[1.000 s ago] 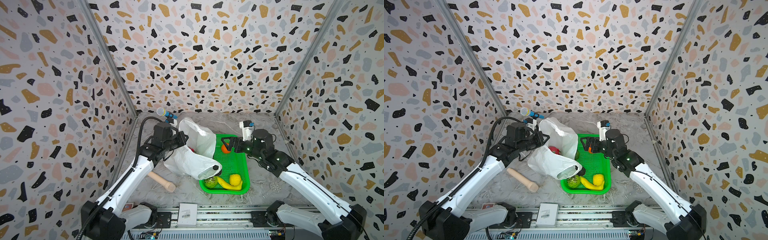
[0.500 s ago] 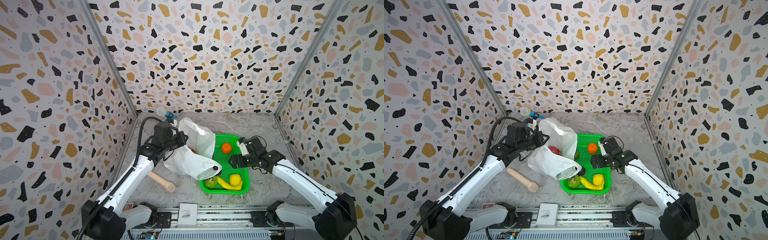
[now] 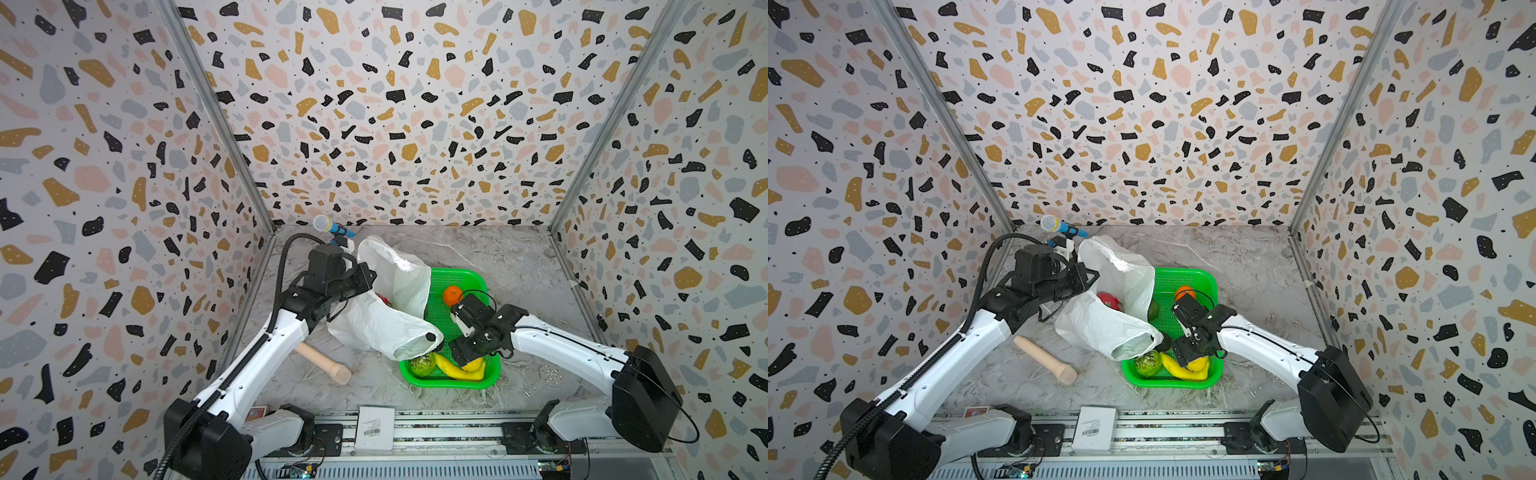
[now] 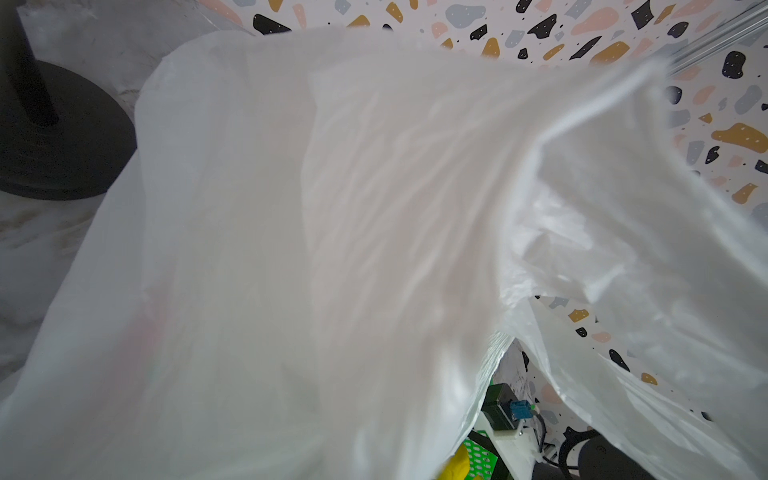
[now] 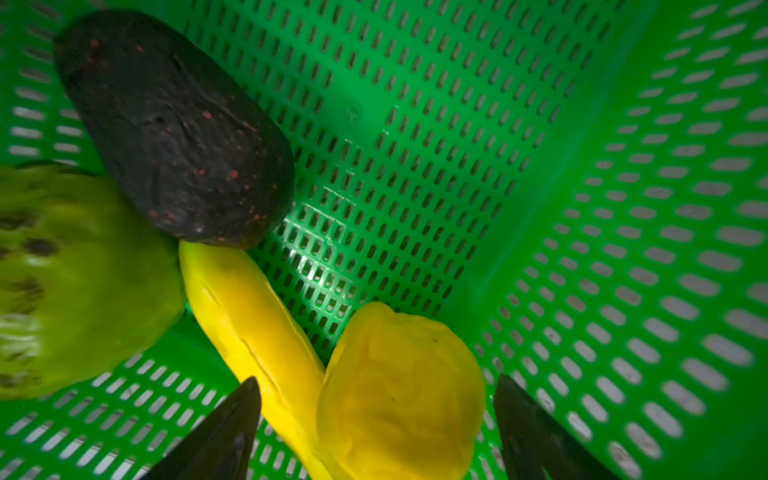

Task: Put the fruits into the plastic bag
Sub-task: 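Move the right gripper back into the basket and grasp the yellow fruit, then carry the yellow fruit with the right gripper into the bag opening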

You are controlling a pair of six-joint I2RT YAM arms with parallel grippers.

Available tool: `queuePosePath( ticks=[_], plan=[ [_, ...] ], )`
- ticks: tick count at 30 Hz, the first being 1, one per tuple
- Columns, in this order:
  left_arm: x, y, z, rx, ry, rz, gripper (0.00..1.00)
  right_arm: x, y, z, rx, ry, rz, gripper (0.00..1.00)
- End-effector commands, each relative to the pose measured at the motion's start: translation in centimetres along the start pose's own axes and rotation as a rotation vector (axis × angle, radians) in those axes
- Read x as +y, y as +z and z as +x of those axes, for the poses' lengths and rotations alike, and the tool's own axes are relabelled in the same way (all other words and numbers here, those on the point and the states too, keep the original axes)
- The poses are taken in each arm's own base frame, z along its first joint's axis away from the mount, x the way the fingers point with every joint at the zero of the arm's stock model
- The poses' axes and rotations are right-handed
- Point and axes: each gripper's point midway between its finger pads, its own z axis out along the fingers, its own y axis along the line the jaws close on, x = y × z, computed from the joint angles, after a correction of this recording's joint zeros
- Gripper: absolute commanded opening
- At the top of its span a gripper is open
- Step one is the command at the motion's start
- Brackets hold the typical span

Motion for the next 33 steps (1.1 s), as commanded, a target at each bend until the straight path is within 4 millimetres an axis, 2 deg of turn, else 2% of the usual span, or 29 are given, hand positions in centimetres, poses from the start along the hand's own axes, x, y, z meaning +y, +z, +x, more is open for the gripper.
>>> queuePosePath(
  ticks=[1, 5, 13, 16, 19, 21, 24, 28, 31, 33],
  plan=[
    [0.0, 0.0, -0.3, -0.015, 0.013, 0.008, 0.0, -1.1, 0.6, 1.5, 0.049, 0.013, 0.075, 0.87],
    [-0.1, -0.1, -0.4, -0.018, 0.011, 0.009, 0.0, -1.2, 1.7, 2.1, 0.072, 0.037, 0.079, 0.84],
    [0.1, 0.0, -0.2, -0.017, 0.002, 0.006, 0.0, -1.0, 2.6, 2.3, 0.069, 0.067, 0.069, 0.68],
    [0.1, 0.0, -0.3, -0.02, 0.002, 0.007, 0.0, -0.8, 2.6, 1.9, 0.048, 0.075, 0.055, 0.59],
    [0.0, -0.1, -0.3, -0.021, 0.002, 0.009, 0.0, -0.3, 1.7, 0.5, -0.01, 0.08, 0.033, 0.48],
    [0.0, -0.1, -0.3, -0.021, 0.003, 0.009, 0.0, -0.1, 0.5, -0.9, -0.073, 0.091, 0.018, 0.45],
    [0.0, -0.1, -0.2, -0.019, 0.002, 0.009, 0.0, -0.2, -2.9, -3.9, -0.232, 0.114, 0.012, 0.44],
    [0.1, -0.1, -0.2, -0.019, 0.002, 0.008, 0.0, -0.6, -10.3, -8.3, -0.524, 0.169, -0.007, 0.44],
    [0.2, 0.0, -0.1, -0.017, 0.001, 0.008, 0.0, 1.1, -15.2, -11.0, -0.695, 0.153, -0.132, 0.43],
    [0.2, 0.0, -0.1, -0.018, 0.002, 0.008, 0.0, 3.0, -17.2, -12.3, -0.758, 0.122, -0.24, 0.43]
  ],
)
